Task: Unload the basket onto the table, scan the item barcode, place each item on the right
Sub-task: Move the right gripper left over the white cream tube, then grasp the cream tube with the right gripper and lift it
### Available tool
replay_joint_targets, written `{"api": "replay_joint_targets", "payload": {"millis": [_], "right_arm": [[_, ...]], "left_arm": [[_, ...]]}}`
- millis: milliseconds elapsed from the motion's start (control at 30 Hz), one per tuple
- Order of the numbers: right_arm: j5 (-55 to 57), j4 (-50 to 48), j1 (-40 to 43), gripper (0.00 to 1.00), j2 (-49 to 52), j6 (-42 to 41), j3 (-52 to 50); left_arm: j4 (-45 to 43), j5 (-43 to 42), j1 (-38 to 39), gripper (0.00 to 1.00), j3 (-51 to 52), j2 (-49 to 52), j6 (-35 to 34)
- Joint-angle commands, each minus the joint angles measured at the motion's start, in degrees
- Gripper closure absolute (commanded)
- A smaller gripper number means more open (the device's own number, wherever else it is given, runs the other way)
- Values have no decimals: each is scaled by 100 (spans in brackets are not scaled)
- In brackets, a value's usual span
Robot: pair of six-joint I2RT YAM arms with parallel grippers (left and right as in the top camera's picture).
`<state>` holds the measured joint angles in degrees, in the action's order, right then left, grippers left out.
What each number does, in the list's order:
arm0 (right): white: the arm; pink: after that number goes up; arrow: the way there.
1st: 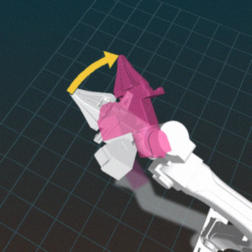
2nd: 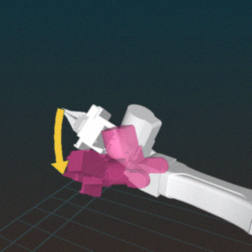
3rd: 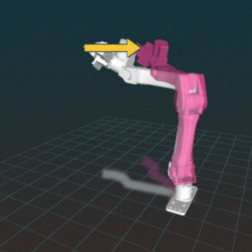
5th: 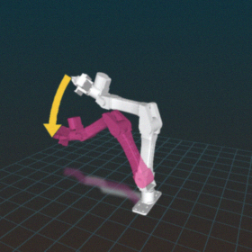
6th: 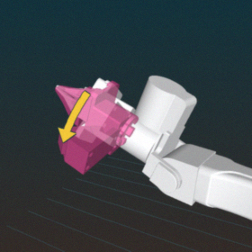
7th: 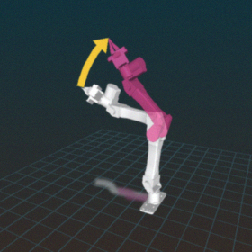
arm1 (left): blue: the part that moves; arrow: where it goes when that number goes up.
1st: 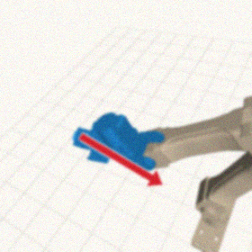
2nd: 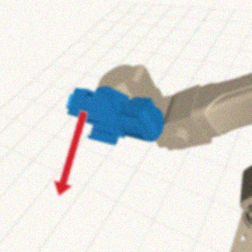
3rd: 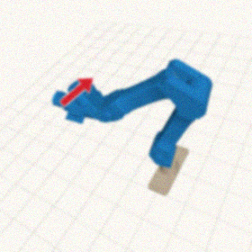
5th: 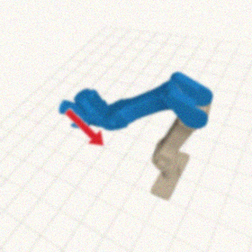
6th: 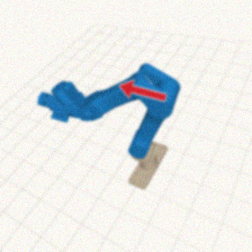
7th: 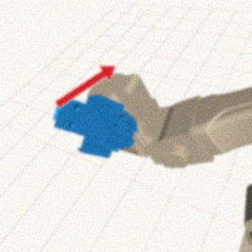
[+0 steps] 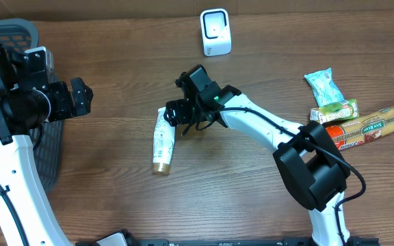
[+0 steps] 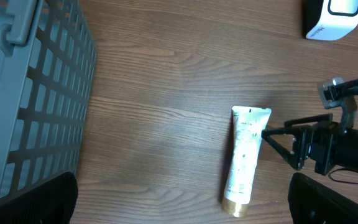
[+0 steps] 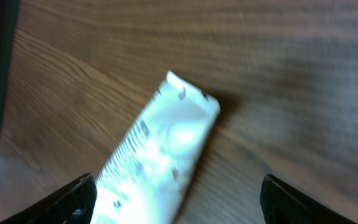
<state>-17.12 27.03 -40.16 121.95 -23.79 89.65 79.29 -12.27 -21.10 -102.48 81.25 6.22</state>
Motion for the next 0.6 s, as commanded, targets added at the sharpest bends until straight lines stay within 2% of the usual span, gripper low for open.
{"api": "replay_joint_targets", "payload": {"millis": [0, 300, 567], "right_arm": [[177, -175, -188, 17, 229, 4, 72], [1368, -293, -640, 23, 361, 26, 72], [1513, -114, -758, 25, 529, 103, 74]], "left_arm": [[-2, -85, -15, 1, -81, 13, 85], [-2, -83, -15, 0, -81, 13, 85], [-2, -85, -15, 0, -81, 13, 87]]}}
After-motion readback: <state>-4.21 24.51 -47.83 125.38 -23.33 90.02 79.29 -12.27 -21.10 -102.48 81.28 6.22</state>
